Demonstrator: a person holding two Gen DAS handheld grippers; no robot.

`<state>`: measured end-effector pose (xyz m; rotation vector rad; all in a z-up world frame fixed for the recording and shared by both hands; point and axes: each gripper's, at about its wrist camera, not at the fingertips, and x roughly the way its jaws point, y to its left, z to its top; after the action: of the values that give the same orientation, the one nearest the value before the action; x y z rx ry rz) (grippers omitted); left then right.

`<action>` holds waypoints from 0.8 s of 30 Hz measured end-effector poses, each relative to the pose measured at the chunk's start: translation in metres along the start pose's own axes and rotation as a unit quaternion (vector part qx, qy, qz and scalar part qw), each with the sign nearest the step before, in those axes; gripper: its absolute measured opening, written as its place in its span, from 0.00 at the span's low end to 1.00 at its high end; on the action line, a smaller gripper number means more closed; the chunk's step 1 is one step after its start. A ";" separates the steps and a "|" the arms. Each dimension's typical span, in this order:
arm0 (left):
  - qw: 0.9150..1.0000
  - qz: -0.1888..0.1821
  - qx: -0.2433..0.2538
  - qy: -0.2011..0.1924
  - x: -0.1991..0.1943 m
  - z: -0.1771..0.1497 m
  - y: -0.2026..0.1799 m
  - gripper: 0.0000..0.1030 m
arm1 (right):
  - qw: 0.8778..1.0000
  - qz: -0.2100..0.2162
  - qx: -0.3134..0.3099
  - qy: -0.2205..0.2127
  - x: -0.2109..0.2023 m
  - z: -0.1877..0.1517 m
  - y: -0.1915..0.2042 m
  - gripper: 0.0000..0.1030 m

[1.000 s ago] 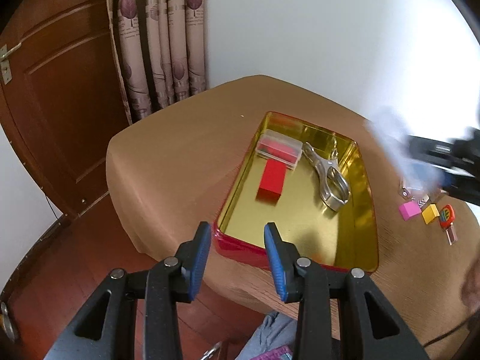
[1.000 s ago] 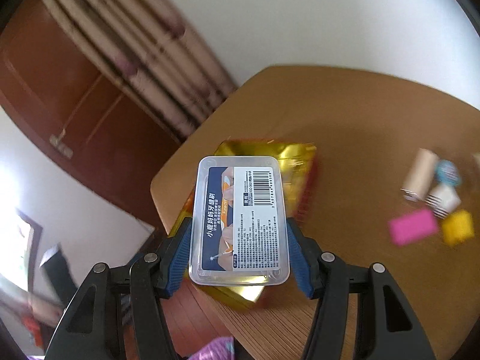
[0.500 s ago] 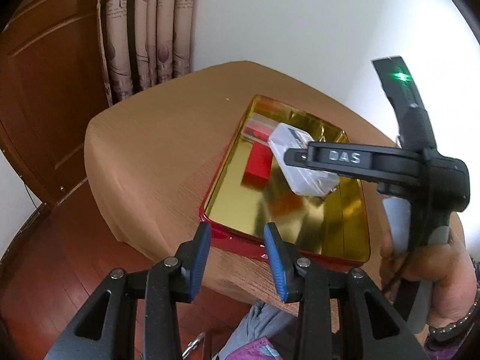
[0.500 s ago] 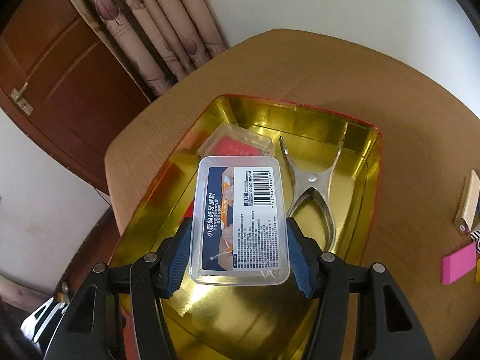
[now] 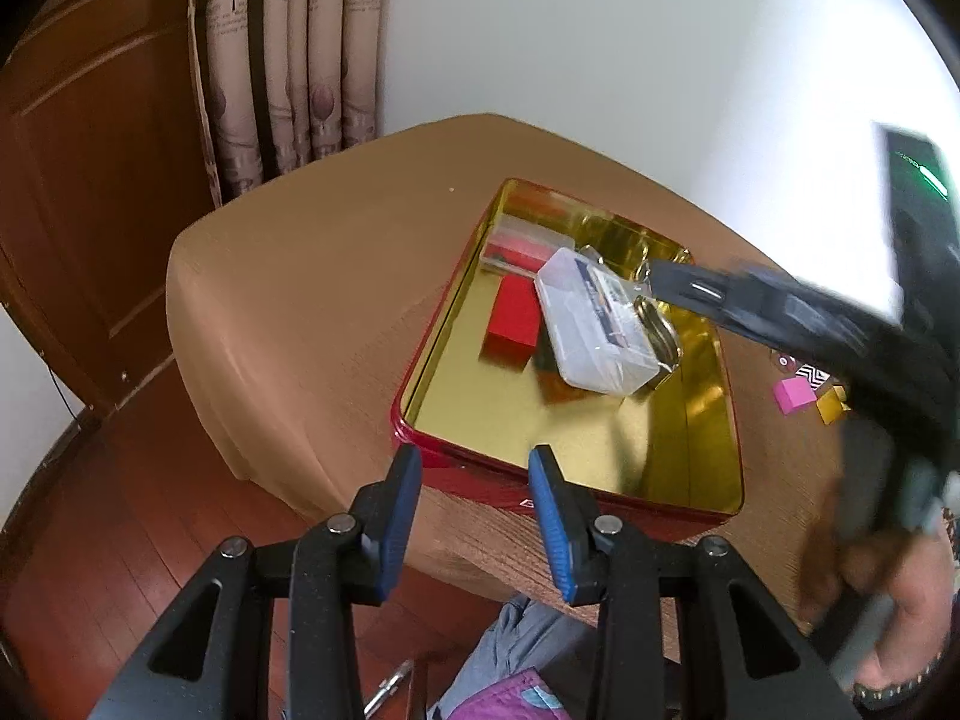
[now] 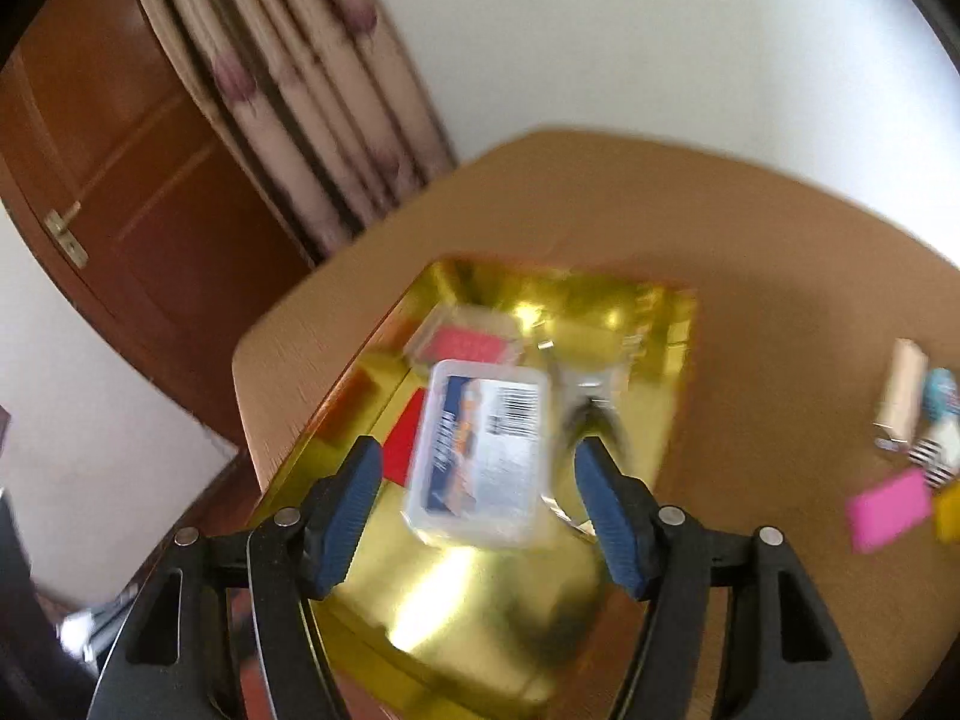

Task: Organize rigid objects
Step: 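Grasp the pink block with left tool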

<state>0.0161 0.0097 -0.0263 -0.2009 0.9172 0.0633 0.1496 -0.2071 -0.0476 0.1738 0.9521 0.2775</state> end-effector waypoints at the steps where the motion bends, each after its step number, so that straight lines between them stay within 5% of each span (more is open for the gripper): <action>1: 1.000 -0.002 0.005 -0.004 -0.002 -0.001 -0.002 0.37 | 1.000 -0.009 0.000 -0.015 -0.013 -0.008 -0.006 0.67; 8: 0.994 -0.057 0.095 -0.012 -0.013 -0.010 -0.044 0.37 | 0.980 -0.191 0.010 -0.056 -0.104 -0.097 -0.110 0.69; 14: 0.967 -0.114 0.227 -0.013 -0.018 -0.021 -0.117 0.37 | 0.944 -0.321 0.072 -0.024 -0.154 -0.156 -0.216 0.69; 20: 0.936 -0.171 0.307 0.025 0.016 -0.004 -0.205 0.37 | 0.929 -0.331 0.152 -0.059 -0.192 -0.181 -0.268 0.72; 24: 0.932 -0.165 0.318 0.061 0.060 0.016 -0.251 0.37 | 0.935 -0.310 0.156 -0.067 -0.192 -0.184 -0.274 0.78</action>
<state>0.1005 -0.2347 -0.0277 0.2503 0.9713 -0.5605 -0.0643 -0.5224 -0.0765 0.1708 0.8644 -0.4675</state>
